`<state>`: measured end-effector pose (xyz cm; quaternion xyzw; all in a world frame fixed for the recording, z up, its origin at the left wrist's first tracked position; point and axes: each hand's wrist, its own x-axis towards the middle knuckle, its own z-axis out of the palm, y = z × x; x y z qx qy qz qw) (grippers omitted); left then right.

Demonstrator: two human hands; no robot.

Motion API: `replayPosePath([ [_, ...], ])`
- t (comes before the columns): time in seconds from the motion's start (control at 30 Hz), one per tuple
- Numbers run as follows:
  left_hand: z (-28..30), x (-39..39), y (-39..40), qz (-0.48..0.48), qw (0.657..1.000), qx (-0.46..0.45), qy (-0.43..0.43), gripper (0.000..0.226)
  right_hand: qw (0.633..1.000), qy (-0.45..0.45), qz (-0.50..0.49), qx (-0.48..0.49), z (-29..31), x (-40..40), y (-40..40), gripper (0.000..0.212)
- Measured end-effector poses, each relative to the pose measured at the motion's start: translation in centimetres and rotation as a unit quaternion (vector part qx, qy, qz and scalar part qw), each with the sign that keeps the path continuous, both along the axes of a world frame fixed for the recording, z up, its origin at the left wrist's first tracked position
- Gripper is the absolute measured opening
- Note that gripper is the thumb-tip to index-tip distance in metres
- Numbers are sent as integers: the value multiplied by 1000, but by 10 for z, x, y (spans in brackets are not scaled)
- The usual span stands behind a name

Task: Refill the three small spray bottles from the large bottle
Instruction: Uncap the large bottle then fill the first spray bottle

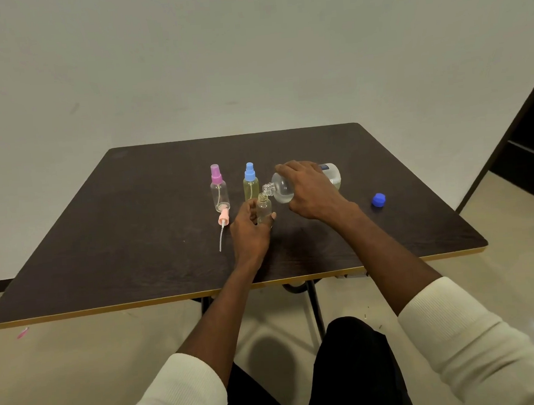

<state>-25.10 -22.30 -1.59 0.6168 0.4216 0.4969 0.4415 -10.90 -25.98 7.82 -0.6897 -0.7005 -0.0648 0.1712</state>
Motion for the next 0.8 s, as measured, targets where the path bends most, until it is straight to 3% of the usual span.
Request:
replayPosePath([
  [0.8,1,0,-2,7,1000,3,2,35,1000,-2,-2,-5,0,0,0,74],
])
